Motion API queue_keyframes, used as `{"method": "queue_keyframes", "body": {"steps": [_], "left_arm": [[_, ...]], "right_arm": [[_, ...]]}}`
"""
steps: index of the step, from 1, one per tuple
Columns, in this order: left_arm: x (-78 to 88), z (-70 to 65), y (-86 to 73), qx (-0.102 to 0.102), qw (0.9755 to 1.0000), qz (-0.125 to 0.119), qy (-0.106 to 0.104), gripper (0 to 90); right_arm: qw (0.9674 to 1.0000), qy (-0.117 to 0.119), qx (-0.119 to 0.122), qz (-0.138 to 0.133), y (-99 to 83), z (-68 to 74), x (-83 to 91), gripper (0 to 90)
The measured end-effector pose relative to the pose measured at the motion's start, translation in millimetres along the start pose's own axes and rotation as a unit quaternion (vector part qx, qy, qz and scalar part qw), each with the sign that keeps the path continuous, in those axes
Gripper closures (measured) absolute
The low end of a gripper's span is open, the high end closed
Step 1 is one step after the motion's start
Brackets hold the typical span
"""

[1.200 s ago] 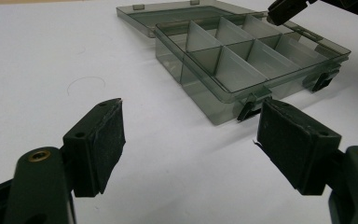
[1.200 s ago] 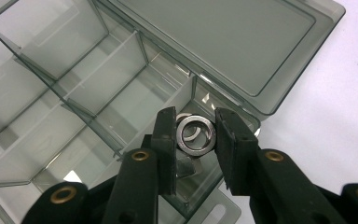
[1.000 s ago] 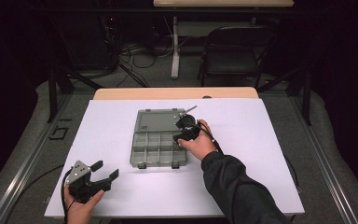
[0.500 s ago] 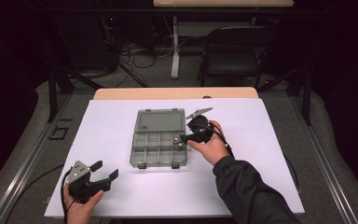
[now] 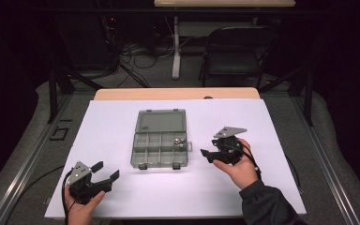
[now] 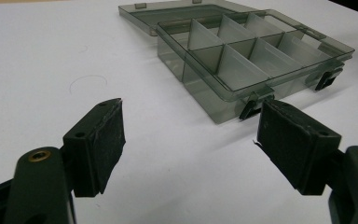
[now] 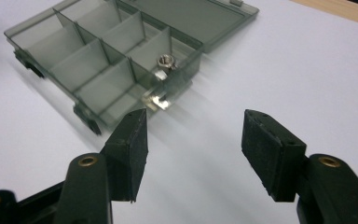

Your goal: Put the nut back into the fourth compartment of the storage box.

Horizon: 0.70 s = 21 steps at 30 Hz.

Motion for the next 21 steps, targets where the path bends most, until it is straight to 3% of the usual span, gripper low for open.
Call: {"method": "queue_keyframes", "body": {"steps": [3, 8, 13, 17, 18, 21], "left_arm": [[-0.3, 0.2, -0.2, 0.001, 1.0000, 0.000, 0.002, 23.3], [-0.5, -0.1, -0.2, 0.000, 1.0000, 0.000, 0.002, 23.5], [-0.6, -0.2, -0.2, -0.001, 1.0000, 0.002, 0.004, 23.6], [-1.0, -1.1, -0.2, -0.001, 1.0000, 0.001, 0.003, 23.6], [-1.4, -1.2, -0.1, 0.000, 1.0000, 0.001, 0.002, 23.6], [-1.9, -1.4, 0.0, -0.001, 1.0000, 0.003, 0.000, 23.6]], "right_arm": [[0.9999, -0.010, 0.003, -0.006, -16.9, -1.5, 13.6, 40.4], [0.9995, -0.023, -0.013, -0.020, -45.3, -4.5, 36.3, 39.9], [0.9982, -0.051, -0.023, -0.022, -76.0, -11.6, 54.4, 39.9], [0.9957, -0.081, -0.033, -0.031, -97.9, -19.2, 60.3, 40.2], [0.9950, -0.085, -0.037, -0.039, -100.9, -20.7, 58.8, 40.2], [0.9952, -0.084, -0.038, -0.031, -108.2, -23.8, 57.0, 40.3]]}}
Point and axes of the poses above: each handheld gripper's, and its own axes: x roughly backward along the jaws, y roughly out of its top, z roughly to its left, the point moved 5 cm from there along -x, roughly forward along the jaws, and after that the axes turned 6 degrees about y, right-handed, at the moved point
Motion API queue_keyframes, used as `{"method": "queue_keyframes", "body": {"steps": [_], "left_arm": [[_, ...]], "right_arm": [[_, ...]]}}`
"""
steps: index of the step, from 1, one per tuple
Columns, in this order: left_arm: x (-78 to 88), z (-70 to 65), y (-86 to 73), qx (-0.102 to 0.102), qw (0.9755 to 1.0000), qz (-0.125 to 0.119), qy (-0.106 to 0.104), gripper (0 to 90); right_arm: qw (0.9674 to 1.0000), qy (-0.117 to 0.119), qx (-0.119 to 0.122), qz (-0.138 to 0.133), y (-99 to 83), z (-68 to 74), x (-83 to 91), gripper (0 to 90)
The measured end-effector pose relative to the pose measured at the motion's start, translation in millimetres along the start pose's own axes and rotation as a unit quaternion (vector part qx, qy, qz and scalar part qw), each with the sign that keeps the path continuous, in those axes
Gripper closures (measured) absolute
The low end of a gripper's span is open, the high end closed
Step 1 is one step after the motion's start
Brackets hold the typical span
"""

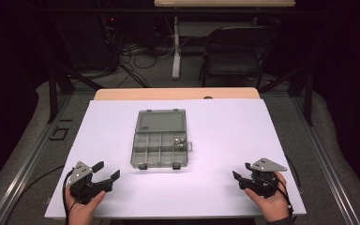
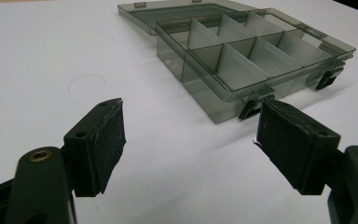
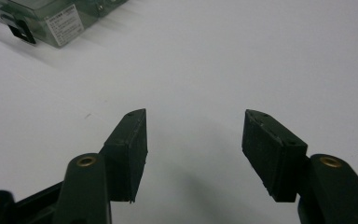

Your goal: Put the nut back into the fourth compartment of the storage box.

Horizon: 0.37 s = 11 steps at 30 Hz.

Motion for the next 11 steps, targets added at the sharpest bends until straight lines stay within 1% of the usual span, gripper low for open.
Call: {"method": "queue_keyframes", "body": {"steps": [1, 2, 3, 6, 7, 8, 9, 11], "left_arm": [[-0.1, 0.0, 0.0, 0.000, 1.0000, 0.000, 0.000, 23.6], [-0.1, 0.1, 0.0, 0.000, 1.0000, 0.000, 0.000, 23.6], [-0.2, 0.2, -0.1, -0.001, 1.0000, 0.001, 0.002, 23.6], [-0.6, 0.4, -0.5, 0.001, 1.0000, 0.002, 0.002, 23.7], [-0.6, 0.5, -0.6, 0.001, 1.0000, 0.002, 0.002, 23.6], [-0.6, 0.6, -0.6, 0.001, 1.0000, 0.002, 0.002, 23.6], [-0.8, 0.7, -0.6, 0.002, 1.0000, 0.001, 0.002, 23.6], [-1.0, 0.7, -0.4, 0.002, 1.0000, 0.002, 0.002, 23.6]], "right_arm": [[1.0000, 0.001, 0.001, 0.002, -1.9, -1.3, -1.3, 40.3], [1.0000, -0.002, -0.001, -0.002, -3.4, -2.2, -4.1, 40.3], [1.0000, -0.001, -0.003, 0.003, -5.2, -3.4, -5.5, 40.4], [0.9998, 0.009, -0.016, 0.006, -9.4, -5.4, -10.9, 40.4], [0.9997, 0.011, -0.019, 0.012, -10.7, -6.1, -11.5, 40.3], [0.9996, 0.013, -0.023, 0.008, -11.3, -6.6, -13.2, 40.3], [0.9996, 0.013, -0.024, 0.007, -11.9, -7.3, -14.3, 40.3], [0.9997, 0.013, -0.018, 0.004, -12.7, -10.5, -15.4, 39.3]]}}
Point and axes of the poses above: each handheld gripper's, and its own axes: x roughly backward along the jaws, y roughly out of its top, z roughly to its left, the point moved 5 cm from there along -x, roughly forward along the jaws, and after that the axes turned 6 degrees about y, right-handed, at the moved point
